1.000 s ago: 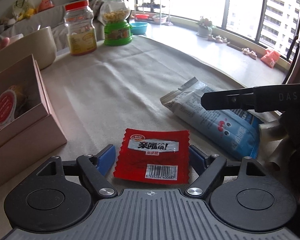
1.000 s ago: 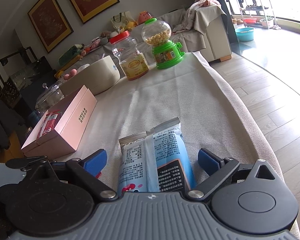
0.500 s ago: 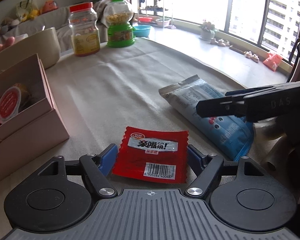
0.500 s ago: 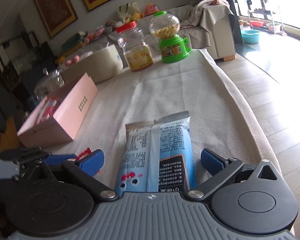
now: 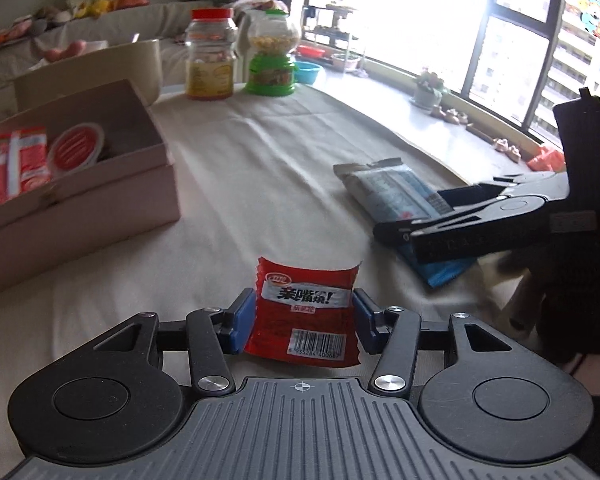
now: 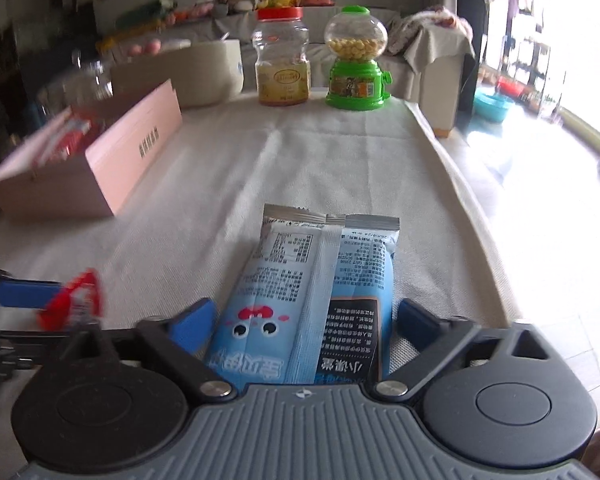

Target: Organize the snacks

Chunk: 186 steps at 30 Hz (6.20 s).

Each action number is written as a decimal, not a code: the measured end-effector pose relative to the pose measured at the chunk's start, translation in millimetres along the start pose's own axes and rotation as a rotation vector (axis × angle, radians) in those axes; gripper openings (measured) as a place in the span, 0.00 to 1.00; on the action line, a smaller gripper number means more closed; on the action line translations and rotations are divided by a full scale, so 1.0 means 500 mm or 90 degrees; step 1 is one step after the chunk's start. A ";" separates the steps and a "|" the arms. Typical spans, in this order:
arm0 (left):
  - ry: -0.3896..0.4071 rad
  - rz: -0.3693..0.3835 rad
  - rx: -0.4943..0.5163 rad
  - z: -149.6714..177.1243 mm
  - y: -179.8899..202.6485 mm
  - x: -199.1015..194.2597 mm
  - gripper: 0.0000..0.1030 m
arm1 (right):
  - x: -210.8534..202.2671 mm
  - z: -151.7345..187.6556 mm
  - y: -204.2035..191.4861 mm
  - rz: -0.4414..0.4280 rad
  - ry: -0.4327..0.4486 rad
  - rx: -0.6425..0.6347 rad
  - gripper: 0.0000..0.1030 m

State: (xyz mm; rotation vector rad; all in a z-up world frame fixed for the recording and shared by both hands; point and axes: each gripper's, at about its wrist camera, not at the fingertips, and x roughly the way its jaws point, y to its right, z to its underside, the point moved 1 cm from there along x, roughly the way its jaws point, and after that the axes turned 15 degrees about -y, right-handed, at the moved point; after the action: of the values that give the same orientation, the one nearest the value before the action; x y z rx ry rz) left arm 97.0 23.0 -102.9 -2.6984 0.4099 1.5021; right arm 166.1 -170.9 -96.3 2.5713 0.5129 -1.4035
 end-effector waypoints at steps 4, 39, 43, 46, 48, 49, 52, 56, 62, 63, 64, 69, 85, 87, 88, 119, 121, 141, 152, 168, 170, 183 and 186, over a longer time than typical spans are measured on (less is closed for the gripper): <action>0.009 -0.009 -0.029 0.041 -0.018 -0.040 0.55 | -0.034 0.010 -0.015 -0.018 0.000 -0.030 0.81; 0.126 -0.027 -0.216 -0.200 -0.353 0.008 0.65 | -0.173 -0.367 -0.243 -0.094 0.118 -0.175 0.81; 0.189 -0.068 -0.155 -0.168 -0.344 -0.032 0.67 | -0.097 -0.402 -0.279 -0.144 0.070 -0.158 0.81; 0.179 -0.105 -0.119 -0.169 -0.350 -0.031 0.67 | -0.045 -0.433 -0.320 -0.189 0.038 -0.149 0.81; 0.162 -0.120 -0.106 -0.160 -0.355 -0.017 0.68 | -0.009 -0.451 -0.352 -0.207 0.010 -0.153 0.81; 0.159 -0.124 -0.104 -0.155 -0.357 -0.014 0.71 | 0.016 -0.458 -0.371 -0.213 -0.017 -0.158 0.81; 0.165 -0.128 -0.103 -0.149 -0.366 -0.009 0.73 | 0.082 -0.465 -0.419 -0.196 -0.078 -0.179 0.81; 0.175 -0.128 -0.090 -0.133 -0.373 -0.022 0.74 | 0.143 -0.466 -0.438 -0.150 -0.097 -0.194 0.84; 0.178 -0.119 -0.082 -0.132 -0.368 -0.033 0.75 | 0.156 -0.478 -0.398 -0.199 -0.132 -0.145 0.88; 0.183 -0.112 -0.081 -0.130 -0.367 -0.040 0.75 | 0.158 -0.475 -0.397 -0.184 -0.133 -0.148 0.88; 0.190 -0.103 -0.082 -0.128 -0.367 -0.048 0.75 | 0.160 -0.472 -0.399 -0.177 -0.133 -0.156 0.88; 0.213 -0.097 -0.106 -0.124 -0.378 -0.076 0.71 | 0.159 -0.458 -0.410 -0.164 -0.134 -0.183 0.88; 0.179 0.009 -0.285 -0.095 -0.416 -0.139 0.44 | 0.064 -0.436 -0.355 -0.279 -0.064 -0.145 0.88; 0.142 0.029 -0.272 -0.095 -0.401 -0.131 0.33 | 0.059 -0.423 -0.348 -0.263 -0.051 -0.146 0.85; 0.119 0.040 -0.267 -0.098 -0.394 -0.122 0.33 | 0.053 -0.418 -0.343 -0.259 -0.042 -0.147 0.82; 0.168 -0.190 -0.234 0.081 0.014 -0.282 0.19 | -0.247 0.023 -0.218 -0.132 0.100 -0.079 0.91; 0.156 -0.181 -0.231 0.086 0.023 -0.284 0.18 | -0.256 0.030 -0.215 -0.130 0.100 -0.072 0.92; 0.148 -0.171 -0.231 0.099 0.032 -0.284 0.18 | -0.254 0.041 -0.225 -0.116 0.073 -0.079 0.92; 0.143 -0.161 -0.231 0.098 0.032 -0.278 0.18 | -0.250 0.039 -0.223 -0.118 0.067 -0.079 0.92; 0.141 -0.153 -0.231 0.099 0.033 -0.274 0.18 | -0.246 0.046 -0.224 -0.121 0.064 -0.073 0.92; 0.141 -0.152 -0.229 0.099 0.033 -0.274 0.18 | -0.246 0.047 -0.224 -0.121 0.064 -0.073 0.92; 0.145 -0.131 -0.225 0.101 0.032 -0.270 0.18 | -0.245 0.050 -0.223 -0.121 0.063 -0.069 0.92; 0.158 -0.118 -0.228 0.106 0.025 -0.268 0.18 | -0.245 0.050 -0.225 -0.118 0.063 -0.066 0.92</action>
State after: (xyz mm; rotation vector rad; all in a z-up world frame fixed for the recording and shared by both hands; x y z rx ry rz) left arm -17.3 47.9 -17.4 -3.1033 -0.1196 1.3020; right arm 43.3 -101.1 -5.0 2.5742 0.8369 -1.2707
